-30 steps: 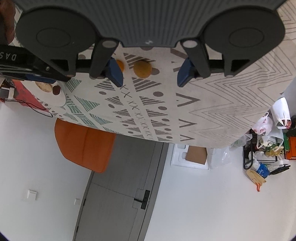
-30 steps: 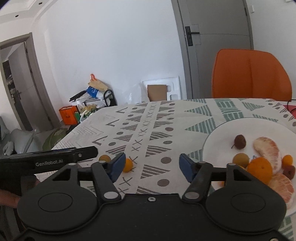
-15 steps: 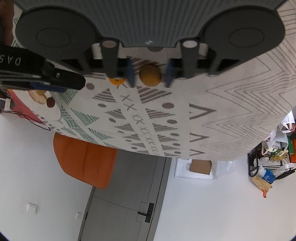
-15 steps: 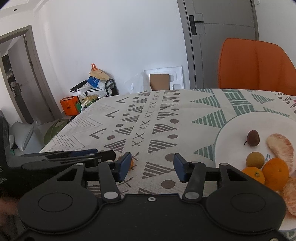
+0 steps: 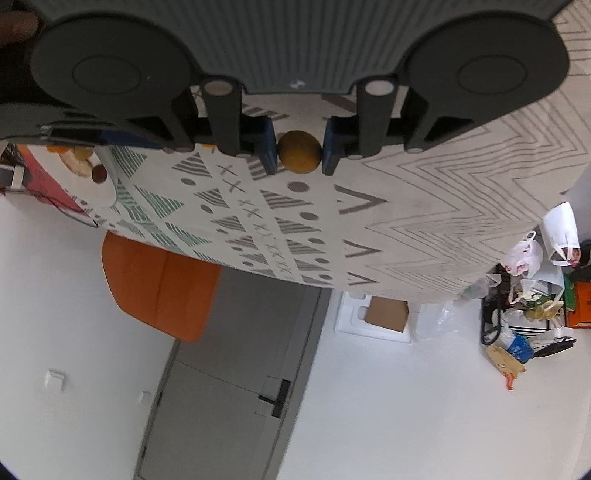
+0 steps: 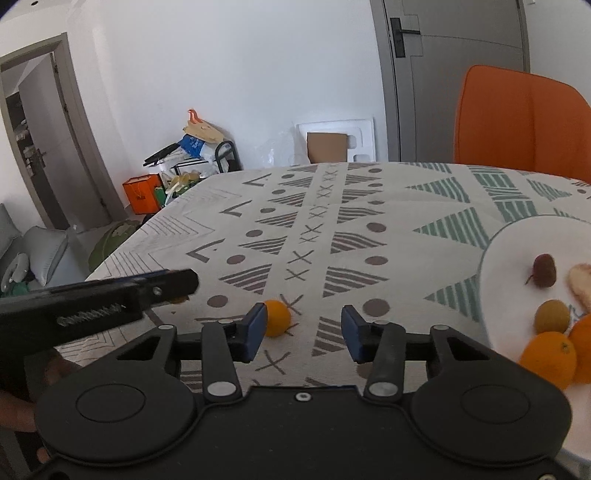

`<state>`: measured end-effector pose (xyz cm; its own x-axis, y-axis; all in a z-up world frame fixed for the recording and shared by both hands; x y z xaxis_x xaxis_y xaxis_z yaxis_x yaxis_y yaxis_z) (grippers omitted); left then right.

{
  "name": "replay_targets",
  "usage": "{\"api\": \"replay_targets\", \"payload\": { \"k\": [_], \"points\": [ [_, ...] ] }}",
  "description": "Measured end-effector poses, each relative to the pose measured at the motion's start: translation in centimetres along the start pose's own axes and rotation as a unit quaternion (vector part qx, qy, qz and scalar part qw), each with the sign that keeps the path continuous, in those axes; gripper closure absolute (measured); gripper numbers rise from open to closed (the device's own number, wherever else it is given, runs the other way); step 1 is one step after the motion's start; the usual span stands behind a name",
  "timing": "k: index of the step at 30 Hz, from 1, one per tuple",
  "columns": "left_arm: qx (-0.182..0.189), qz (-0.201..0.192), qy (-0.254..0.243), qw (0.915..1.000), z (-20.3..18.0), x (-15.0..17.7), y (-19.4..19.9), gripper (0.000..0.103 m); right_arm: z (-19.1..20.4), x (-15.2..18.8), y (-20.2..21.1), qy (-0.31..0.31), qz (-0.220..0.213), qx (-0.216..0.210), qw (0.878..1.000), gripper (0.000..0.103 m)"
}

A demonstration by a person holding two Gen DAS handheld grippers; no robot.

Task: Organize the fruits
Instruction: 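Carry the yellow fruit with the left gripper while the right carries the mandarin to the plate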

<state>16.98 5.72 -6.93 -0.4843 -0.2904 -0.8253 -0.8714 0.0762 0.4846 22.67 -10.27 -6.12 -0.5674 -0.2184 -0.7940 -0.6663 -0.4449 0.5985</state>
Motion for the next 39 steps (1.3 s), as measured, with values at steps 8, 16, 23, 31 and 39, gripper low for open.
{"api": "replay_targets", "payload": {
  "k": [8,16,23,31,39],
  "points": [
    [-0.009,0.0,0.0,1.0,0.8,-0.3,1.0,0.079,1.7,0.0,-1.9,0.014,0.016,0.004,1.0,0.081],
    [-0.012,-0.008,-0.014,0.9998,-0.2,-0.7,1.3,0.079,0.6,-0.4,0.9,-0.006,-0.022,0.007,1.0,0.081],
    [-0.002,-0.015,-0.032,0.9994,-2.0,-0.8,1.7,0.079,-1.1,-0.3,3.4,-0.018,-0.045,0.026,0.998,0.081],
    [0.01,-0.021,-0.049,0.9985,-4.0,-0.9,2.2,0.079,-2.7,0.0,5.5,-0.028,-0.066,0.037,0.997,0.081],
    [0.021,-0.032,-0.061,0.9974,-6.2,-1.0,2.8,0.079,-4.9,0.7,7.3,-0.044,-0.078,0.051,0.995,0.081]
  ]
}}
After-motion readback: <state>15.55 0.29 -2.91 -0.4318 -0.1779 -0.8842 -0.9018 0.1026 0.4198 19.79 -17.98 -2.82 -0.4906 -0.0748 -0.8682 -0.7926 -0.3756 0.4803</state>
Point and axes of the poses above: each gripper's, at about its wrist camera, not at the fingertips, and y roughly against the way its jaws point, z to its left, x to its underside, the point moved 1 cm from there along -y, roughly the way its jaws point, and after that the axes turned 3 degrees about x, right-handed, at the moved point
